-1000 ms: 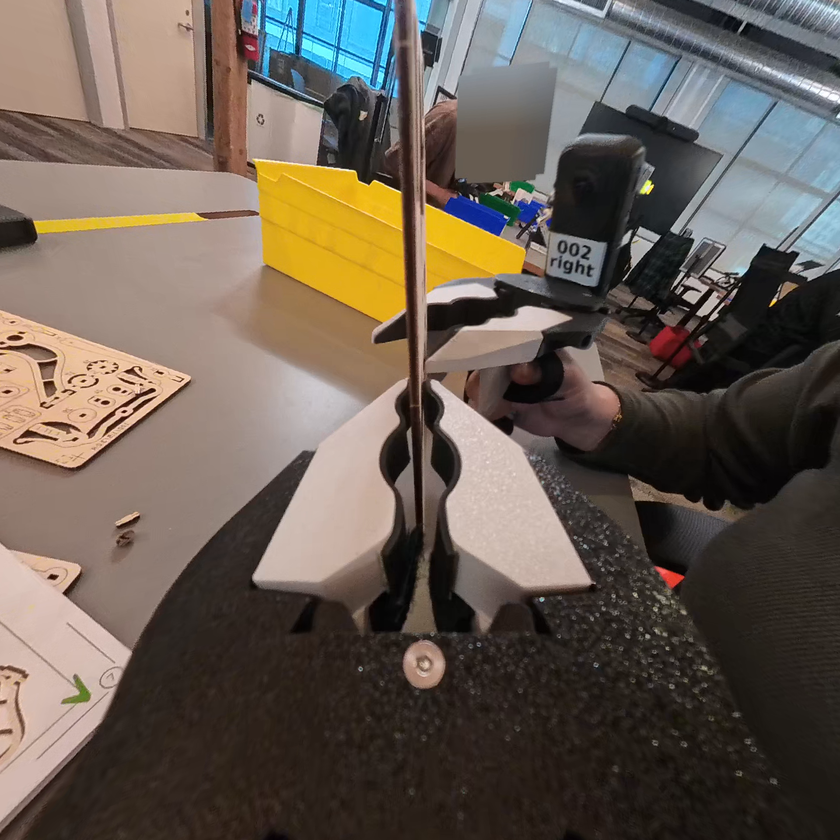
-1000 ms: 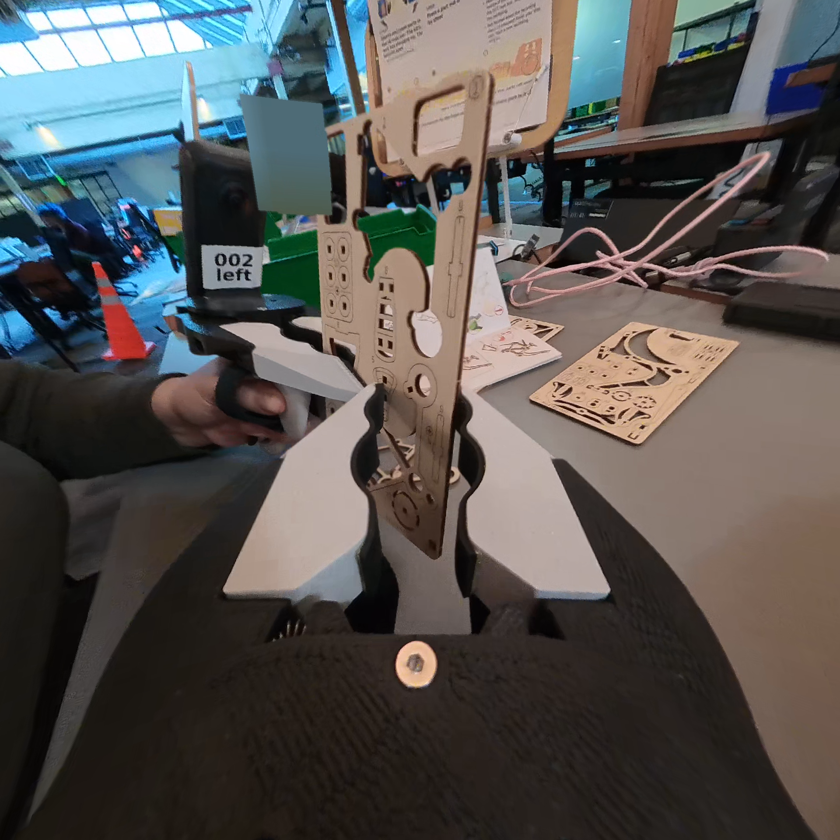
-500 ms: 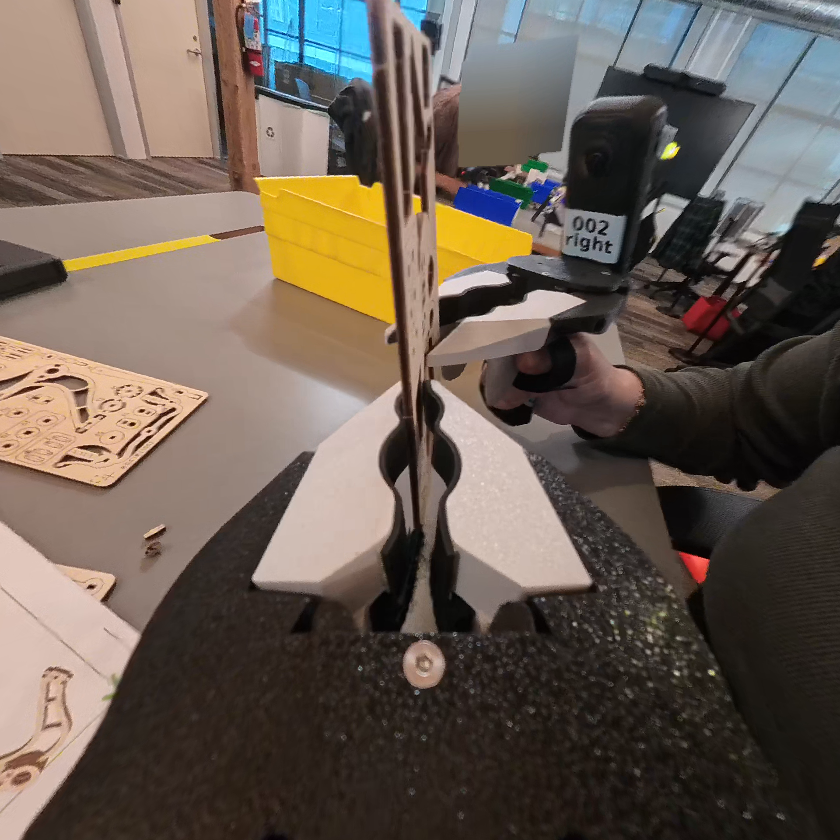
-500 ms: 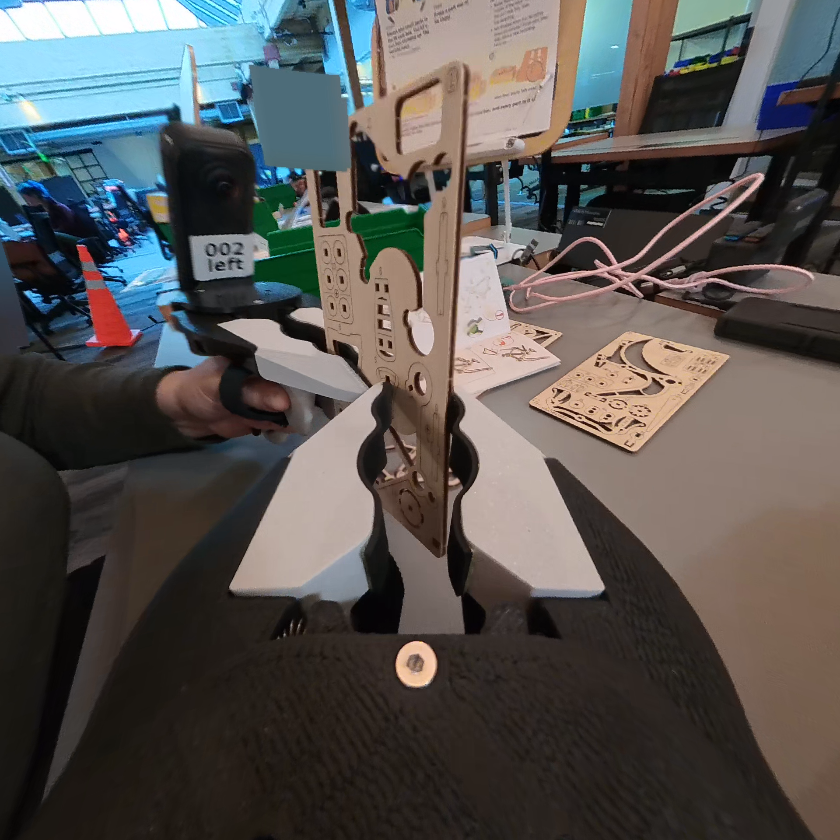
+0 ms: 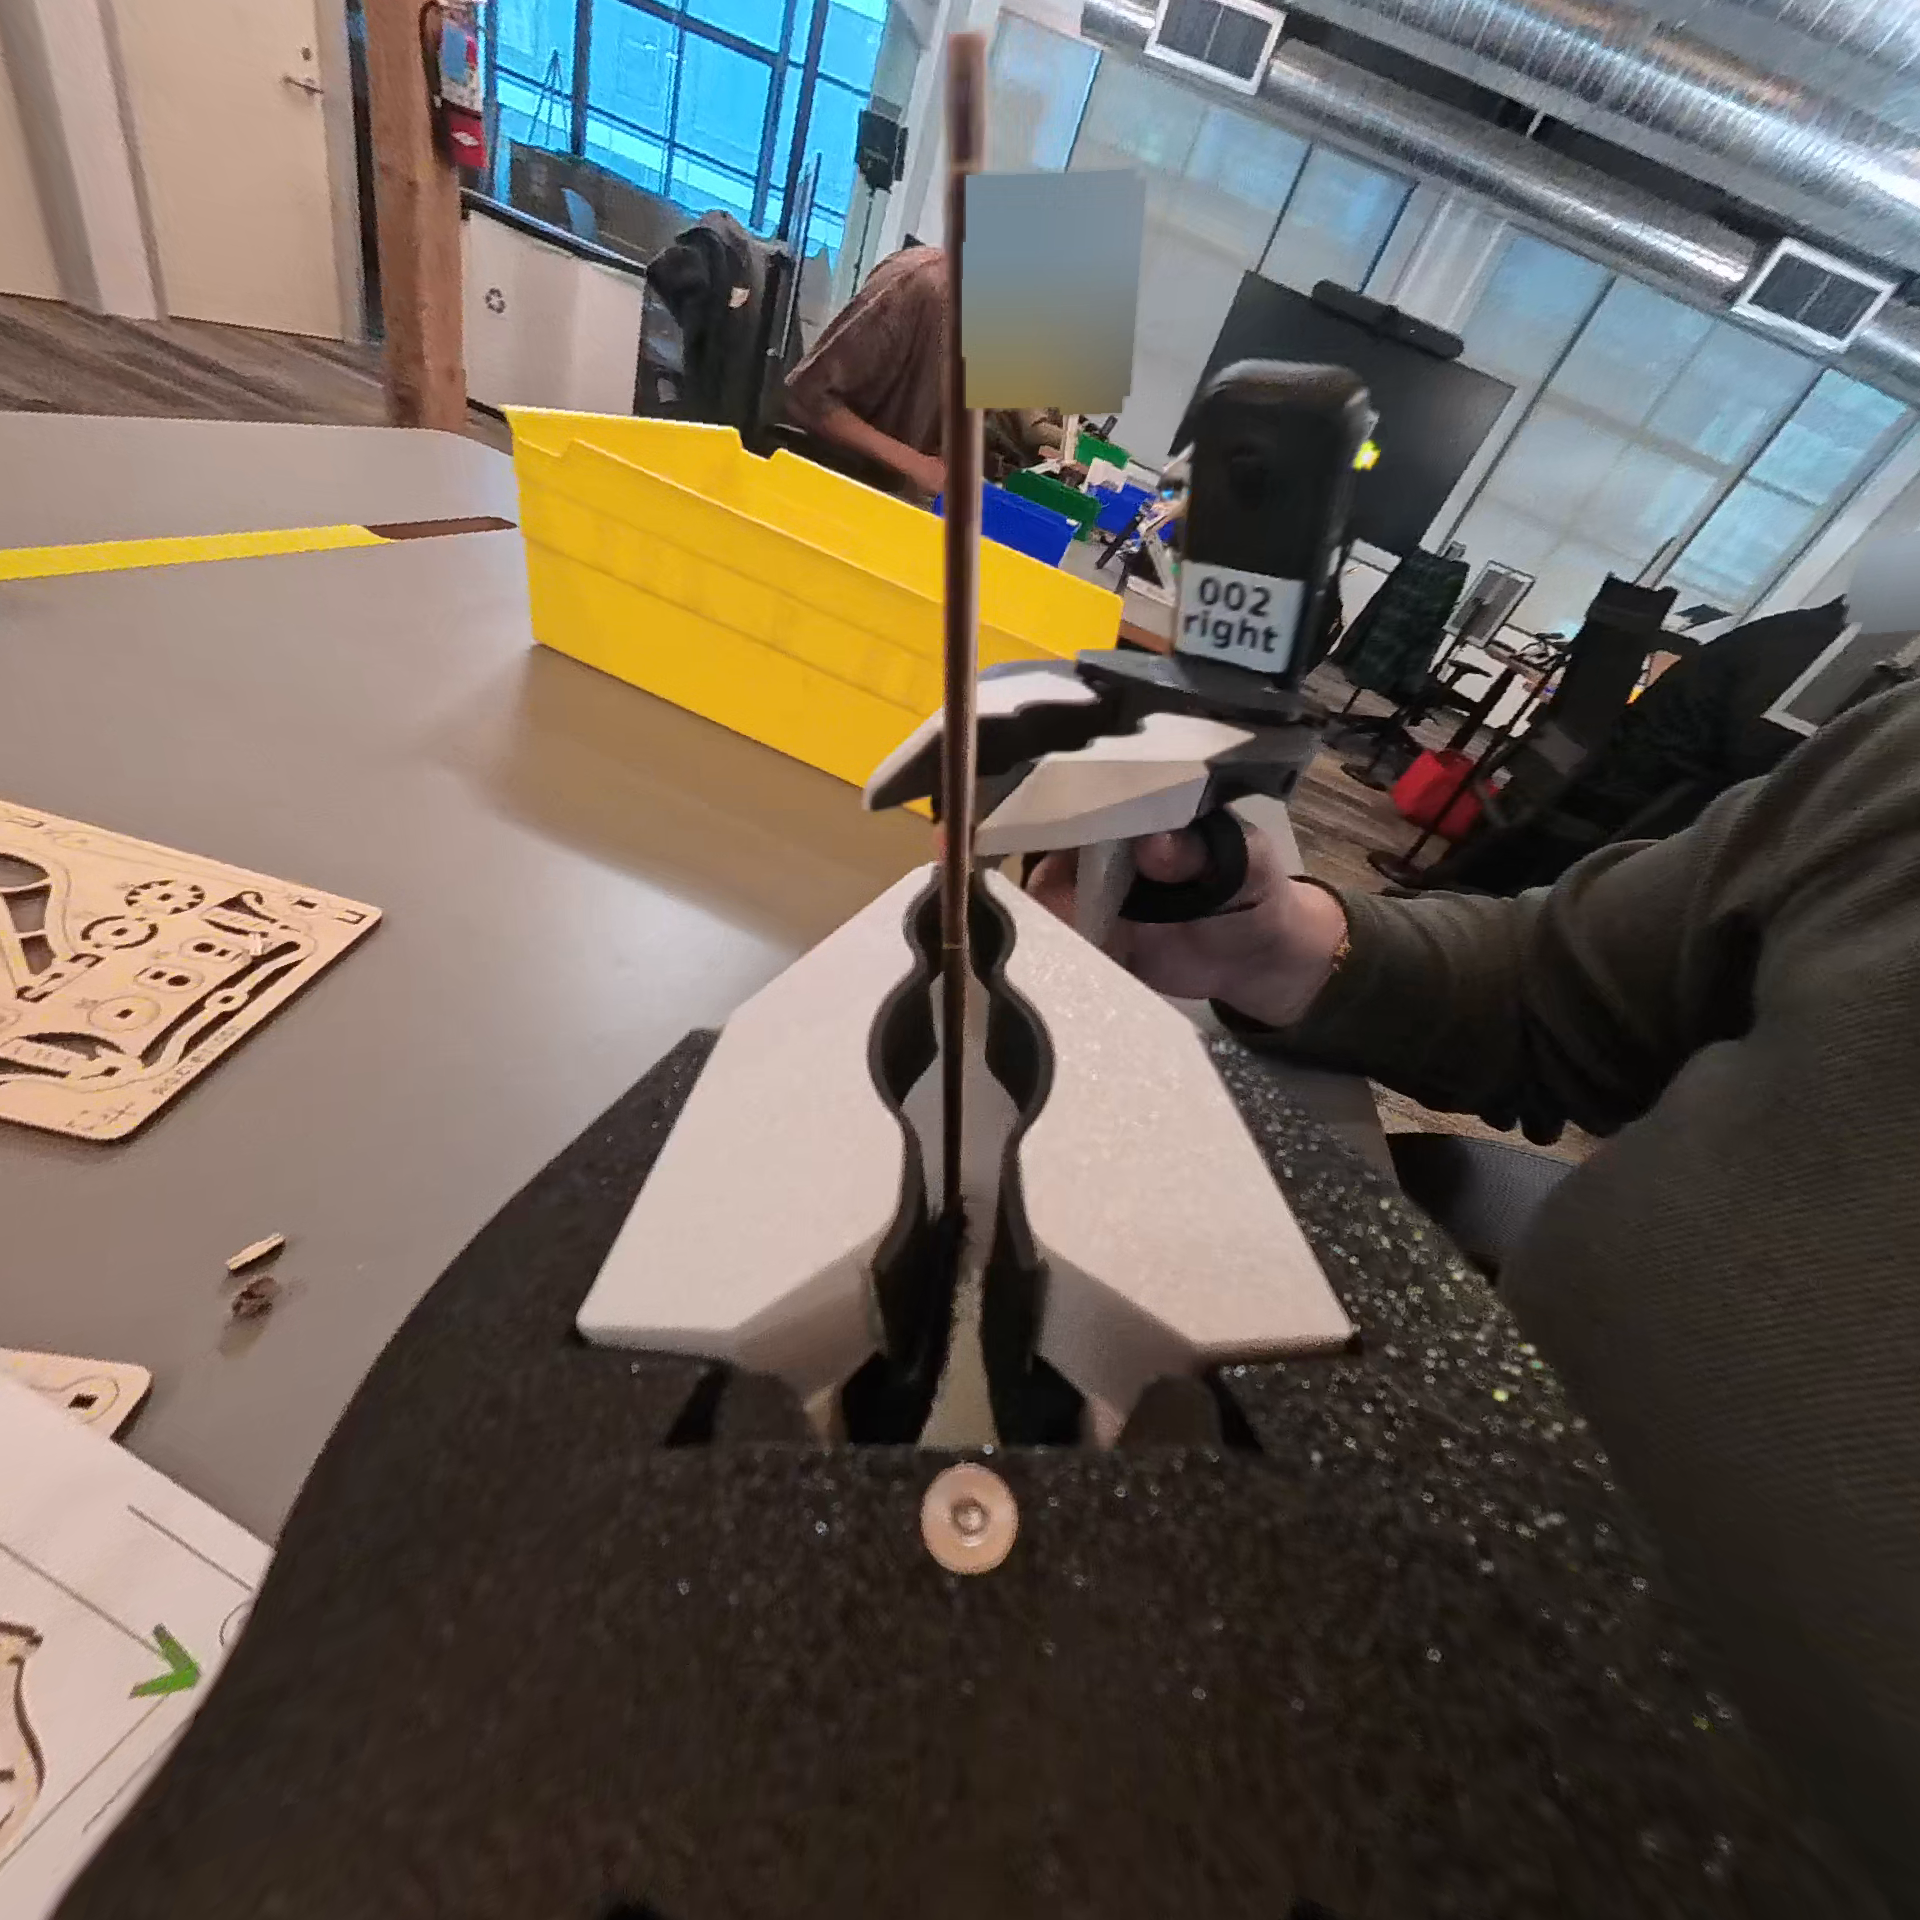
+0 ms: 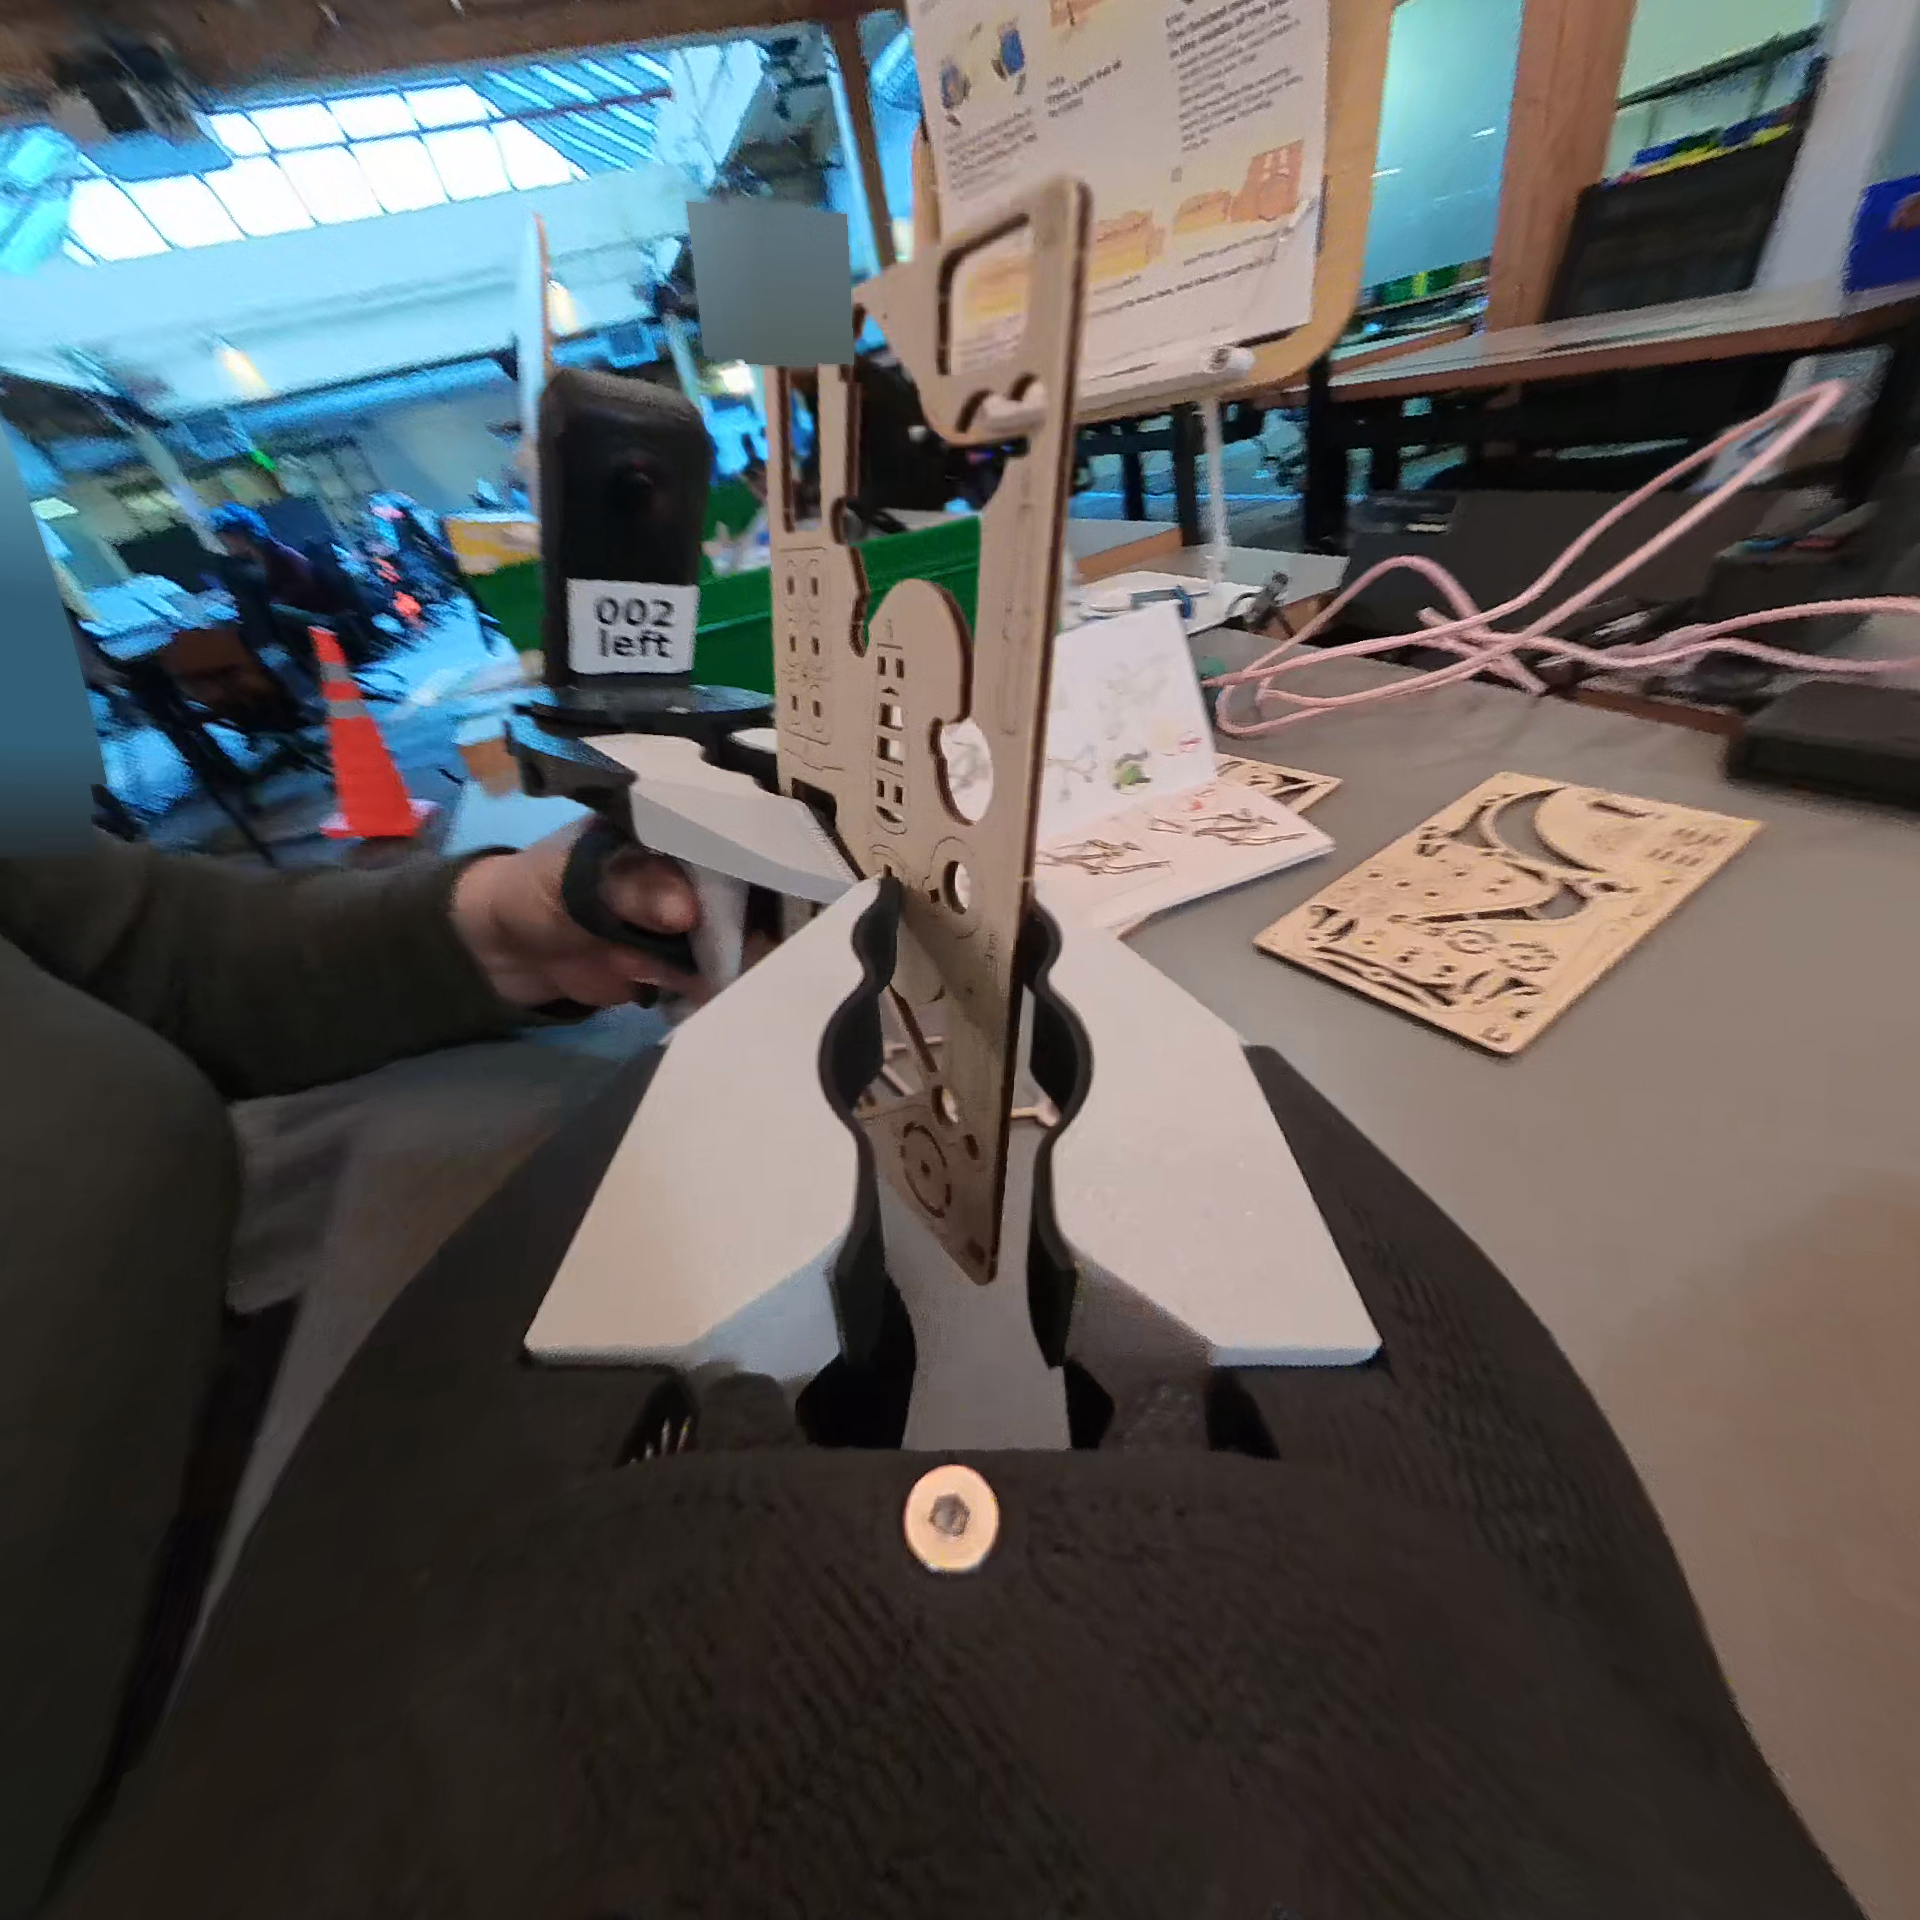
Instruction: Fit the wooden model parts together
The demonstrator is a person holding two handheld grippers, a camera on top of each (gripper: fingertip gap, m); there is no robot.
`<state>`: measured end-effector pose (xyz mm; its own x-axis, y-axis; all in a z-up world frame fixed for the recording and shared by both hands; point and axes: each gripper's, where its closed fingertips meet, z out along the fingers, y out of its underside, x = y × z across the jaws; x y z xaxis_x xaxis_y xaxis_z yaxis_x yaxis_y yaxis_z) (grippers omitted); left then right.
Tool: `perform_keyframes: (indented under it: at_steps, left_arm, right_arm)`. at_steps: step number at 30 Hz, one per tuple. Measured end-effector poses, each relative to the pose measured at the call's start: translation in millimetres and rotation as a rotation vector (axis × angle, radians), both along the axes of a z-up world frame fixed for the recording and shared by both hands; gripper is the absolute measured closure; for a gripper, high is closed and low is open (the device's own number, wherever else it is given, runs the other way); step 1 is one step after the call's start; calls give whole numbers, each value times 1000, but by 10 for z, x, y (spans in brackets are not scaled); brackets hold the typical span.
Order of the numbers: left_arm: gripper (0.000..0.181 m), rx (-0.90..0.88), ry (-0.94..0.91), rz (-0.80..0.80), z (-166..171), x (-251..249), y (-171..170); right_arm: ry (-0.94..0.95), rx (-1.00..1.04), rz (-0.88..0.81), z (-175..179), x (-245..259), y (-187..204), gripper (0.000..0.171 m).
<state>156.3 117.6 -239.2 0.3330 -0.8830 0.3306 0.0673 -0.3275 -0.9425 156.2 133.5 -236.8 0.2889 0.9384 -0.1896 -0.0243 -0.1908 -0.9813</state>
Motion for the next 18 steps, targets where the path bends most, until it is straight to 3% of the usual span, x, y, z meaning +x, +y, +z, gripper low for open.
perform_keyframes:
  at_steps: [5,8,12,14,18]
  left_arm:
    - [181,75,67,27,-23,15,-15]
    - [181,105,91,23,-27,20,-36]
    - [181,133,122,-37,-54,90,-136]
    - [181,143,160,-10,-112,94,-103]
    - [181,90,137,14,-134,100,-52]
  right_arm:
    - [-68,106,-60,5,22,20,143]
    - [-70,111,-44,8,21,7,141]
    - [-82,113,23,2,-32,-79,126]
    - [-122,150,18,-29,-45,-94,139]
    - [-171,216,-25,-34,4,-30,134]
